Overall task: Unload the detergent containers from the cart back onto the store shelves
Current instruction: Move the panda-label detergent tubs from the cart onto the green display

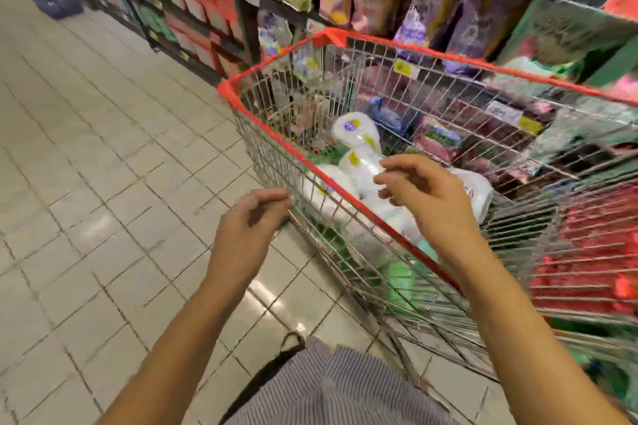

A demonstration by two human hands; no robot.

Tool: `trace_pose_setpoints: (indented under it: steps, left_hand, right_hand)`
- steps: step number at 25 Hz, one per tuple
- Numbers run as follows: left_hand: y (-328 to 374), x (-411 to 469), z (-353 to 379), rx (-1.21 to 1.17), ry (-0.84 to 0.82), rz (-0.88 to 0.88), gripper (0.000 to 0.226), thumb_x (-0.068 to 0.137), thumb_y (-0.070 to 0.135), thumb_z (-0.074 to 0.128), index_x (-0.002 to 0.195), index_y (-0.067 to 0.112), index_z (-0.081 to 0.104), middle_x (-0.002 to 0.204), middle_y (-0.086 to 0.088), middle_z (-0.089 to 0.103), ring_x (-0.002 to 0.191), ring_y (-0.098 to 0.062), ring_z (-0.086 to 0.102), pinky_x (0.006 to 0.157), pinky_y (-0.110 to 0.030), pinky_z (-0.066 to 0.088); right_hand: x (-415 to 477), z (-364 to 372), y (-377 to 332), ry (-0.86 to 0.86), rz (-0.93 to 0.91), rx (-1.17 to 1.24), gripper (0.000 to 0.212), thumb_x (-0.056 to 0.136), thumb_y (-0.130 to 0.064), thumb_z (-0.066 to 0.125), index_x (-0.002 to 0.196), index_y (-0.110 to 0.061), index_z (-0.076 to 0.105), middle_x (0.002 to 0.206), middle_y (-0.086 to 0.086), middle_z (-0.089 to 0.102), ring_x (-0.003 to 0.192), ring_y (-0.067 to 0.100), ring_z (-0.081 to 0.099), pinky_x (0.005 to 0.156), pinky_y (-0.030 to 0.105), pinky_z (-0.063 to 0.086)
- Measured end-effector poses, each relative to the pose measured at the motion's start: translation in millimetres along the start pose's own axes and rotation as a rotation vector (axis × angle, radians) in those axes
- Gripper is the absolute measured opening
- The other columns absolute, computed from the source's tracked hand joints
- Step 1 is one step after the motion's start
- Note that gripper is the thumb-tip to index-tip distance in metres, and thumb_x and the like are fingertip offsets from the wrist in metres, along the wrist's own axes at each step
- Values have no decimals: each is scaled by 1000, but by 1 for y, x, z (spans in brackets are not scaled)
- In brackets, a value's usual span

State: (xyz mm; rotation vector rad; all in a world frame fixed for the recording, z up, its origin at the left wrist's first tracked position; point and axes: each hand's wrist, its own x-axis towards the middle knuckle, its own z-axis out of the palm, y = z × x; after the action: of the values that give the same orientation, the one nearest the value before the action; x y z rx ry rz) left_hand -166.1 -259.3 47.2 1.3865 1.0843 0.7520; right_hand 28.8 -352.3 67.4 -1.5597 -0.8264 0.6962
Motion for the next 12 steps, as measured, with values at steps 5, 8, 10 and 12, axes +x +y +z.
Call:
trace_pose_setpoints:
  steps: [5, 8, 10, 12]
  left_hand:
    - [39, 110, 65, 91, -387, 138, 16, 90, 1, 61, 100, 12, 67, 93, -4, 68, 86, -10, 61, 84, -19, 49]
    - [40, 157, 128, 191, -592, 213, 17, 89, 2, 62, 97, 16, 68, 83, 5, 66, 75, 1, 60, 72, -10, 45]
    - [27, 183, 178, 283, -690, 211, 17, 89, 3, 62, 101, 12, 69, 75, 8, 64, 60, 10, 56, 61, -6, 40]
    - [8, 200, 224, 387, -759, 136, 16, 89, 7, 61, 102, 13, 68, 77, 0, 66, 63, -2, 58, 63, -16, 42]
  right_hand:
    - [66, -64, 22, 353, 11, -230, 24, 89, -1, 60, 91, -24, 64, 85, 10, 65, 73, 16, 61, 70, 22, 49]
    - [90, -107, 62, 483, 138, -332, 20, 87, -5, 59, 90, -24, 64, 84, 9, 66, 77, 24, 62, 74, 36, 51]
    - [106, -129, 95, 578, 226, -397, 16, 87, -5, 58, 97, -15, 66, 88, 10, 66, 79, 22, 60, 75, 36, 50]
    - [117, -144, 127, 567, 359, -417, 18, 87, -7, 58, 103, -6, 65, 83, 11, 64, 77, 23, 60, 71, 32, 47]
